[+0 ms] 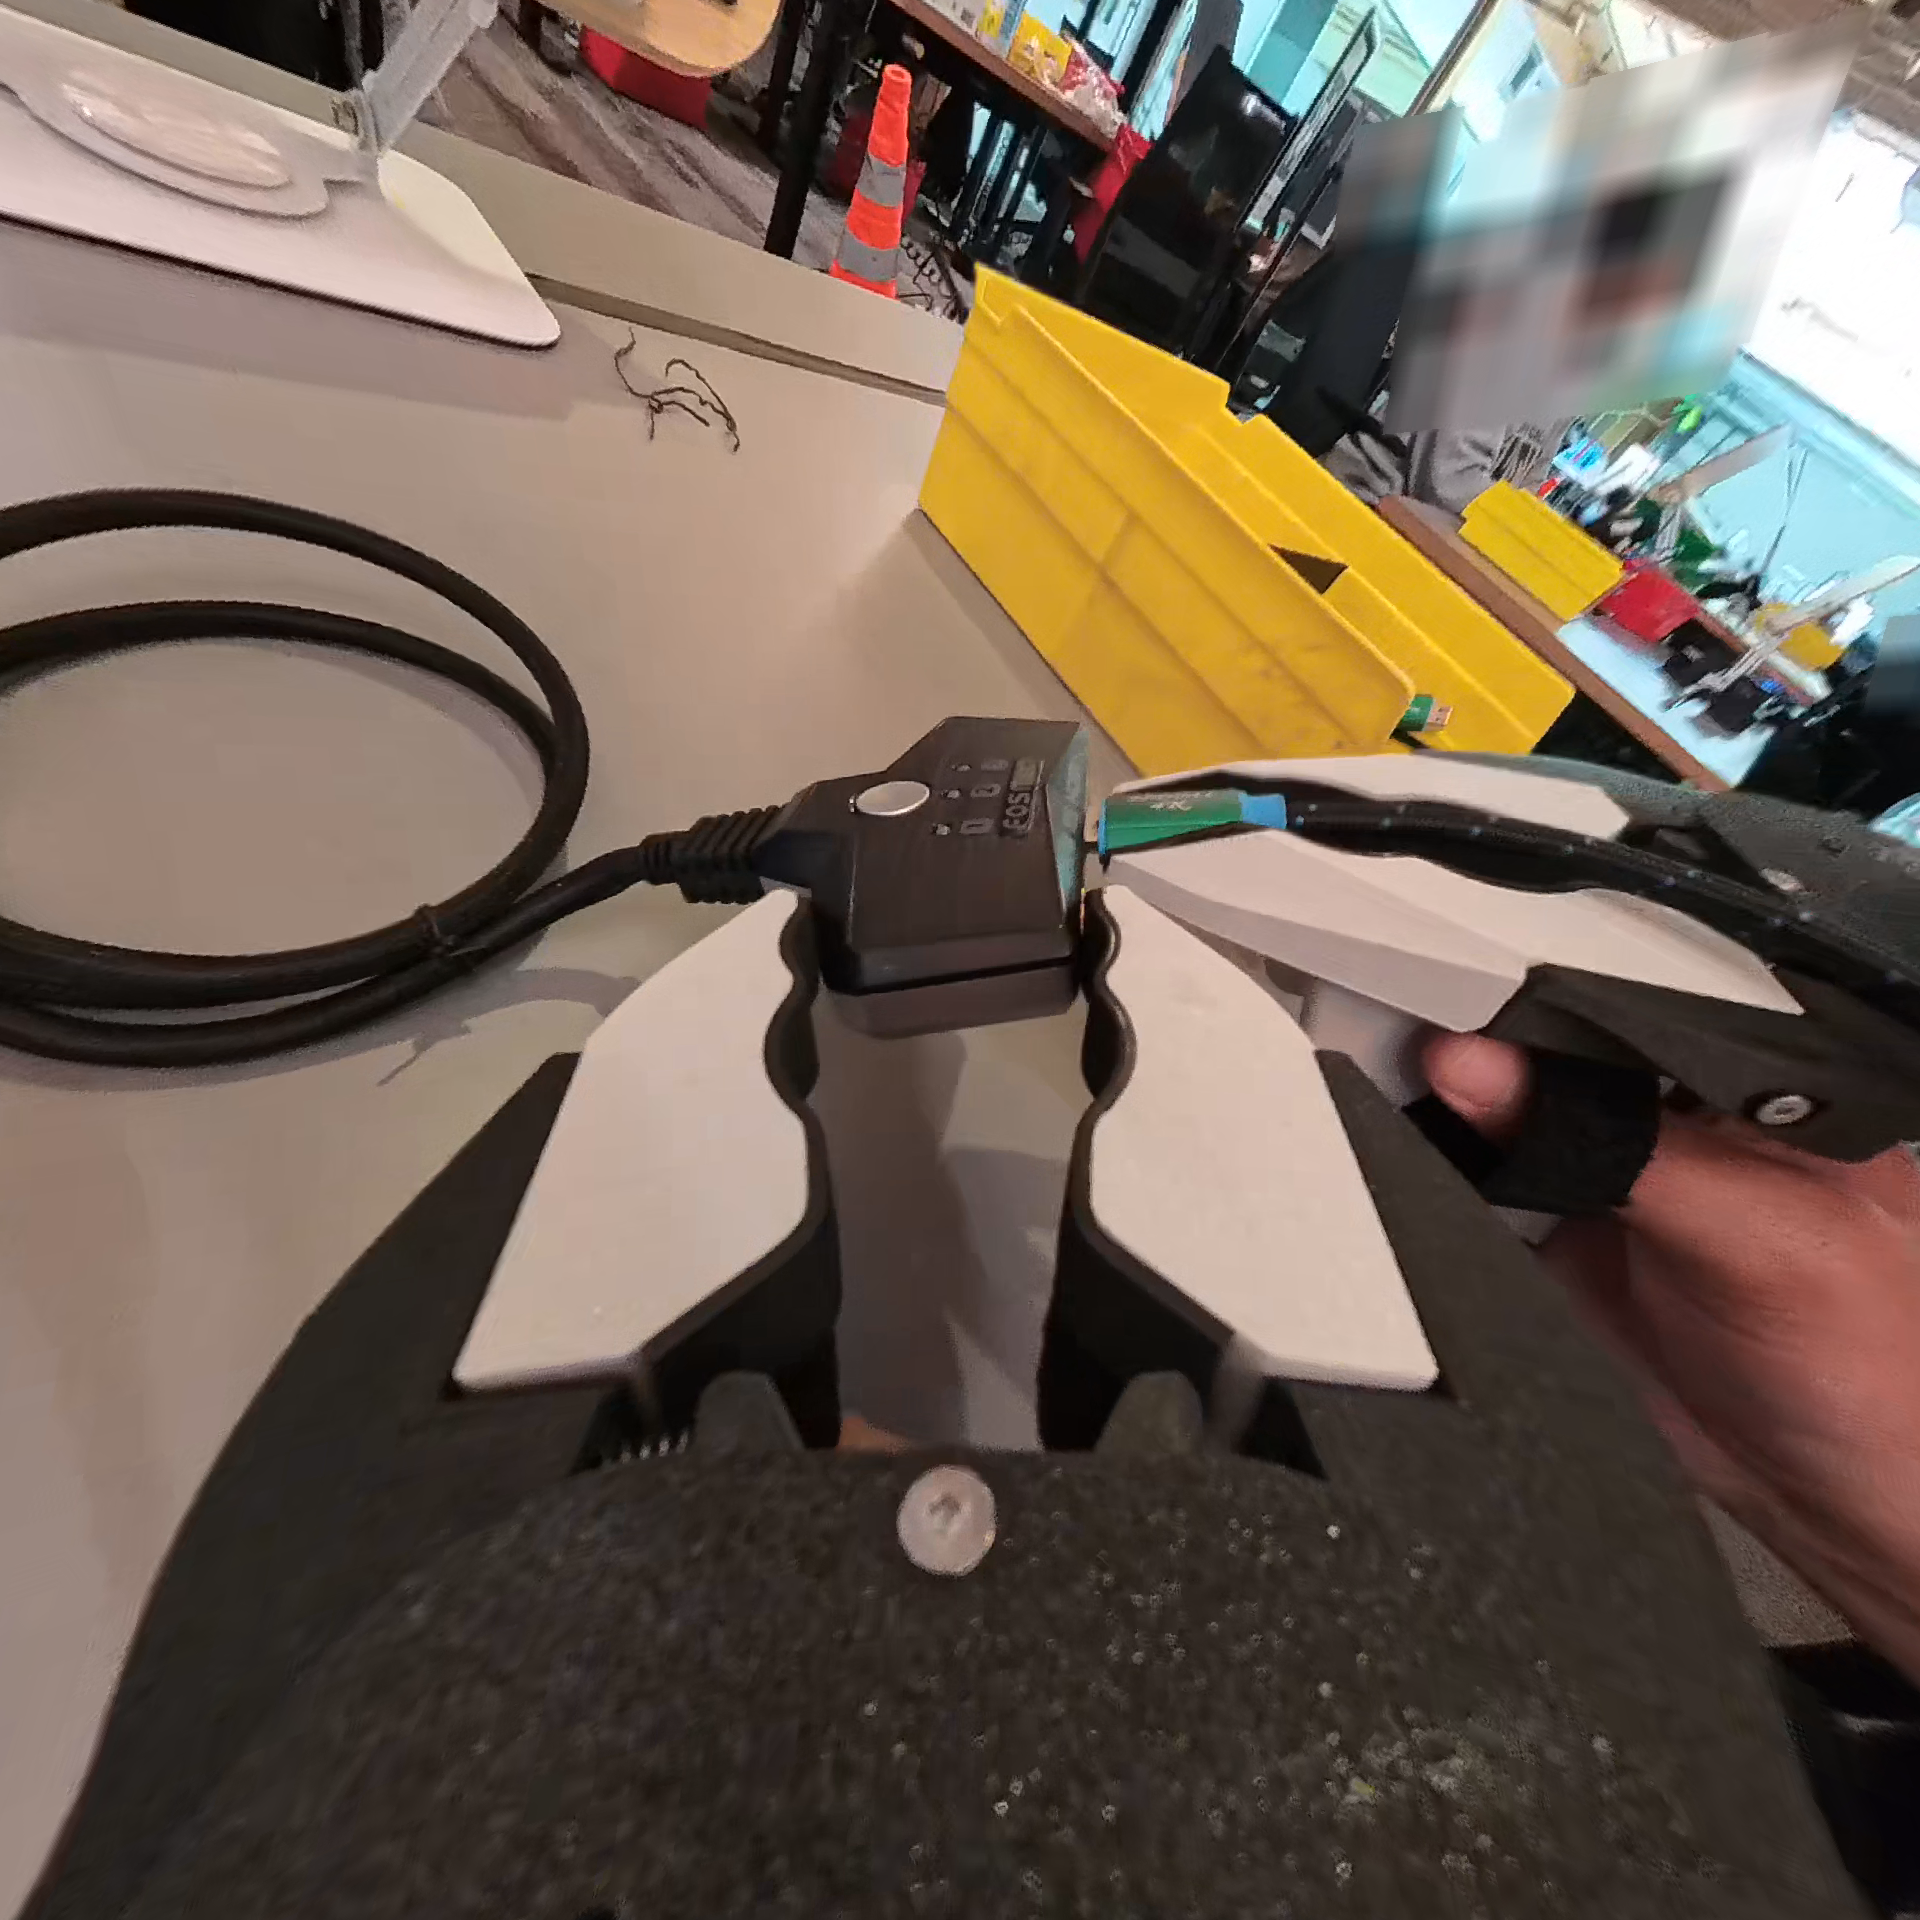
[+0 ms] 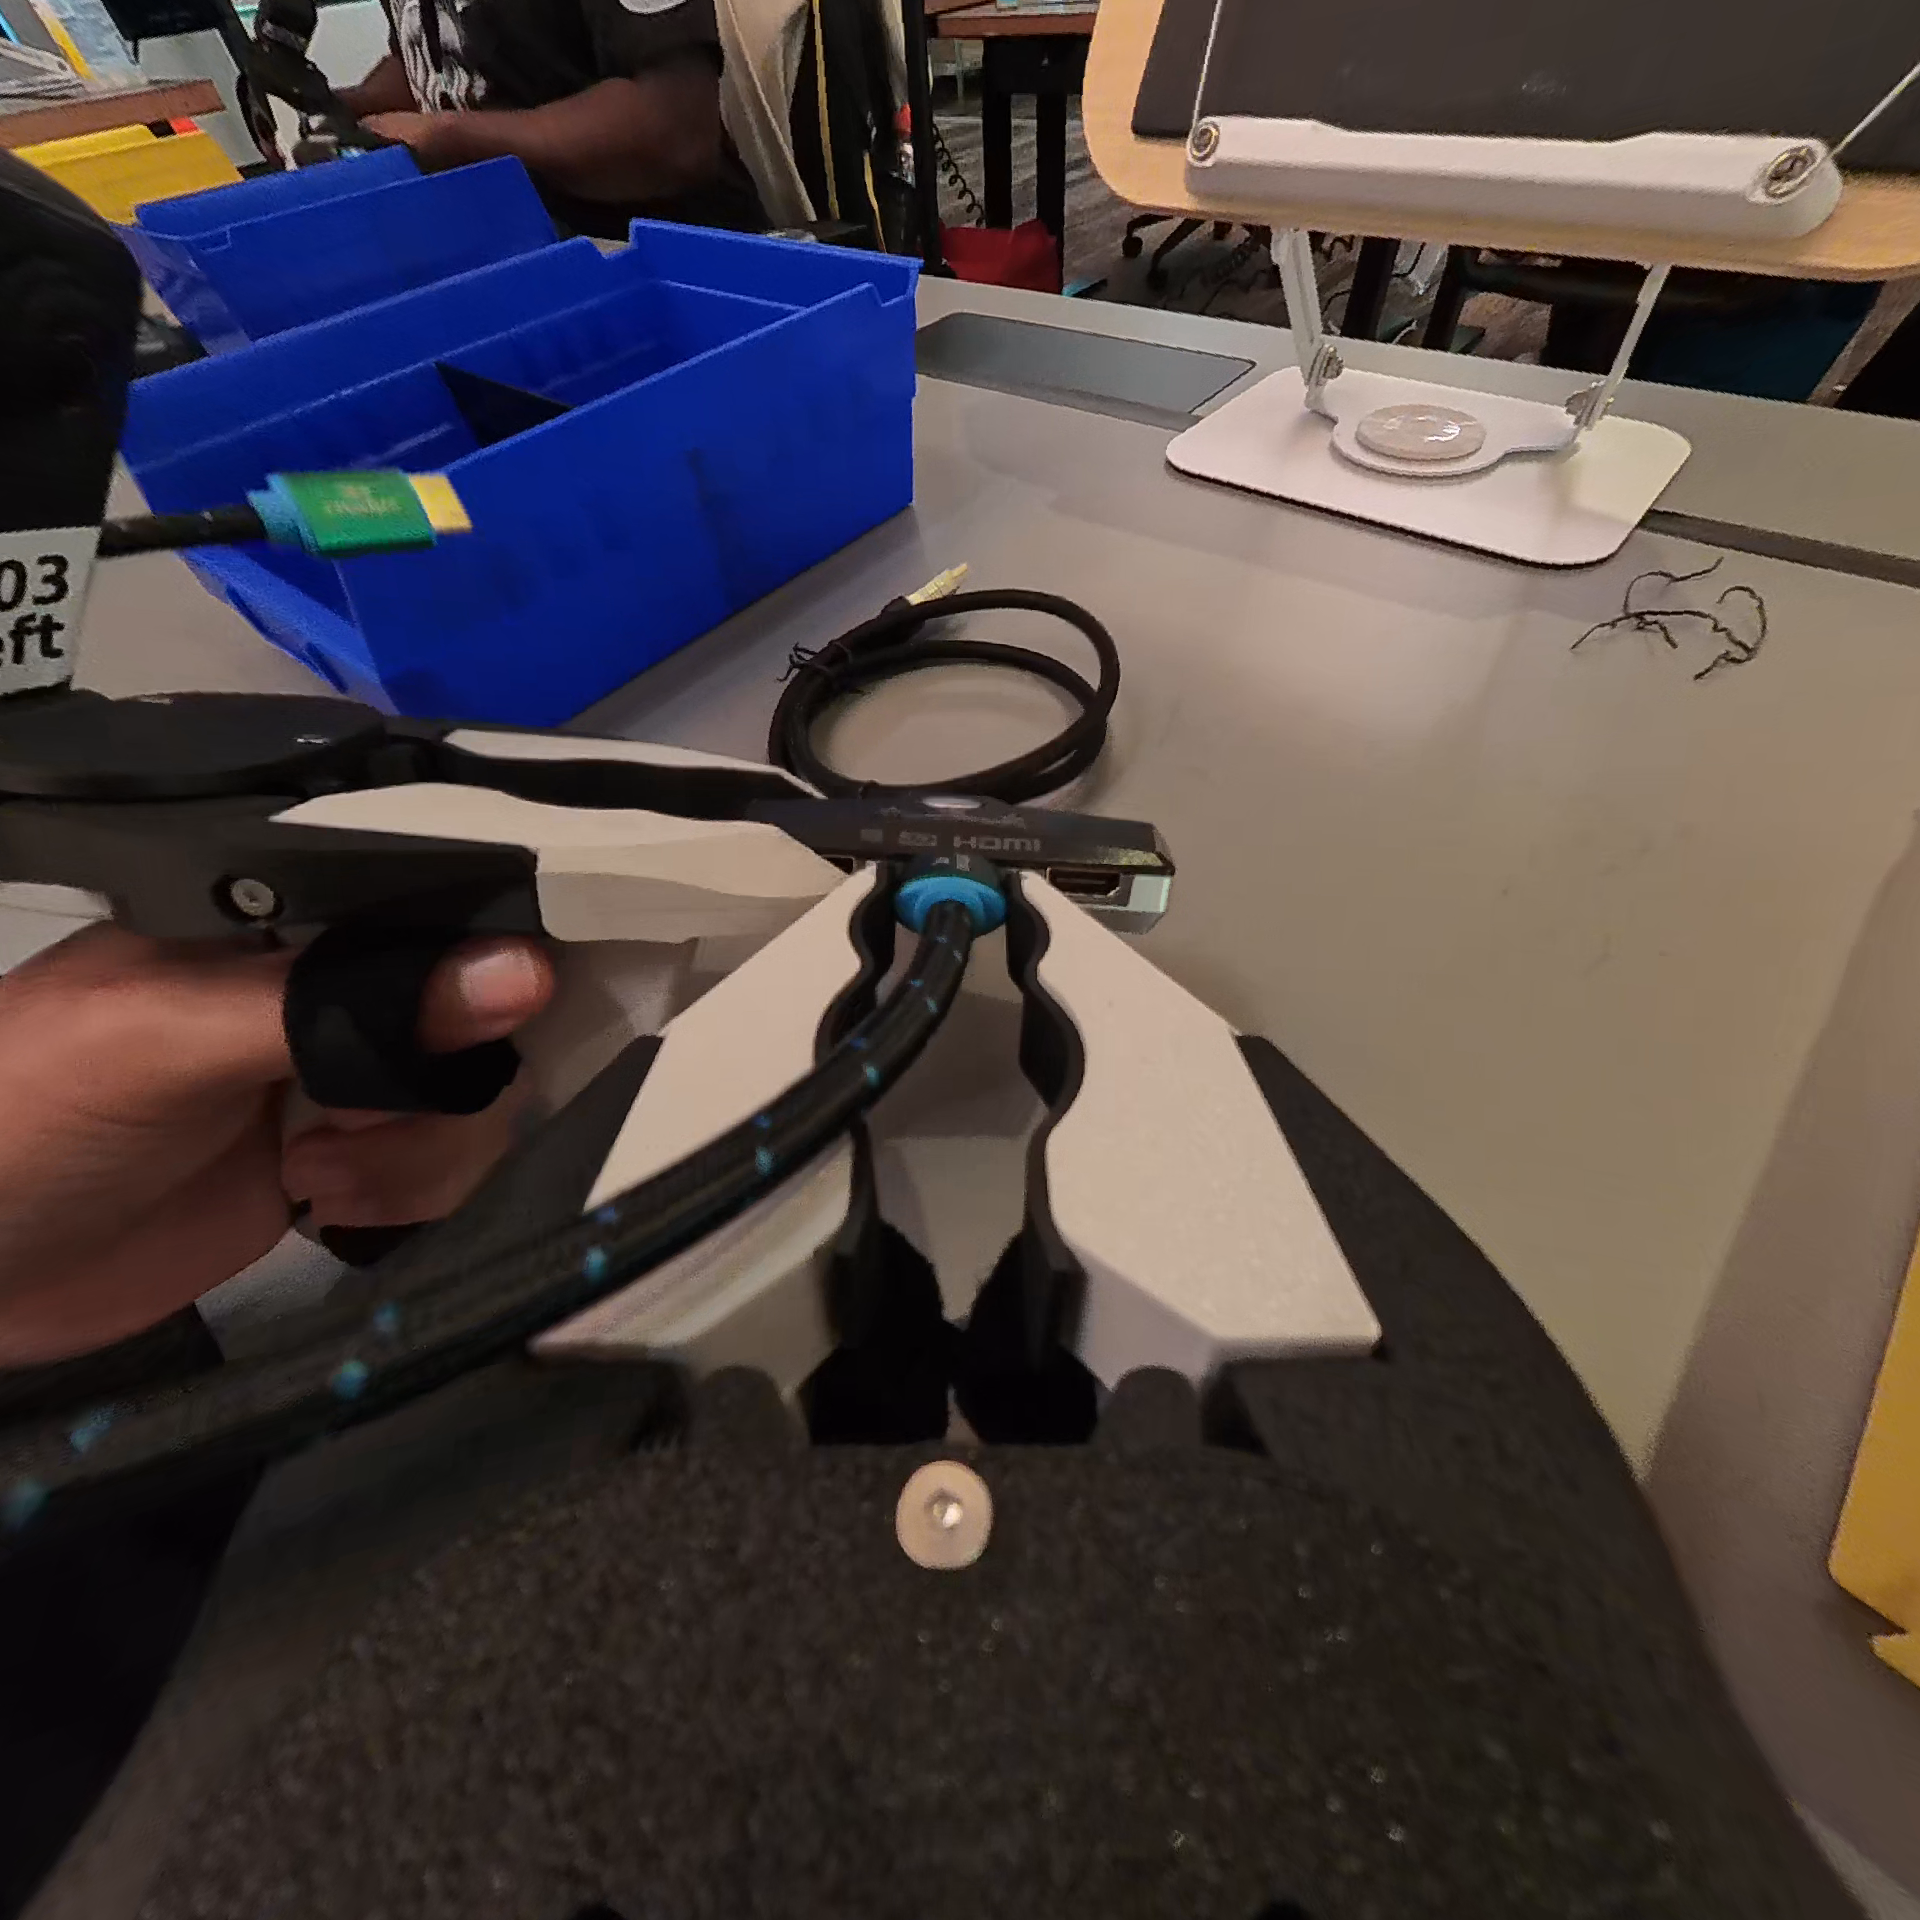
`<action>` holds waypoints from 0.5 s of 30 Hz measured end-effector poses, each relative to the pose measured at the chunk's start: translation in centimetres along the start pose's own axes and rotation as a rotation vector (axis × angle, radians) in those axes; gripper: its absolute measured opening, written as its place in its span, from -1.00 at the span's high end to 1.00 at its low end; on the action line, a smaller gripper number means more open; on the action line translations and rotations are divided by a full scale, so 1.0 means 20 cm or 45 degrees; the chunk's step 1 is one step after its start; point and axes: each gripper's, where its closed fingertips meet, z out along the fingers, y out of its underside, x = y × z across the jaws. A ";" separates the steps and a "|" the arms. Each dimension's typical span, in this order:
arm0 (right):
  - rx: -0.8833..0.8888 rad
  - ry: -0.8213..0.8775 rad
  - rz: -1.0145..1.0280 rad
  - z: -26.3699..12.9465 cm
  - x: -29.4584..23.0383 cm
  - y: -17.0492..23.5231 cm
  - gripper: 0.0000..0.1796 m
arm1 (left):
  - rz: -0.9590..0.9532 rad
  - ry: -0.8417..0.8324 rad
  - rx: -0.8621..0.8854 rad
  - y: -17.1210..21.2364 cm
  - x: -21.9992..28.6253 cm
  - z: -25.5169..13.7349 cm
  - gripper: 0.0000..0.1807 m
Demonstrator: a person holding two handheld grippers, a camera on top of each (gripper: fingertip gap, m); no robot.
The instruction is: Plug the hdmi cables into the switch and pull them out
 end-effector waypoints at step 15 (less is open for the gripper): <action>0.231 0.105 0.288 -0.05 0.04 -0.11 0.78 | 0.046 -0.324 -0.034 -0.03 -0.29 0.00 0.48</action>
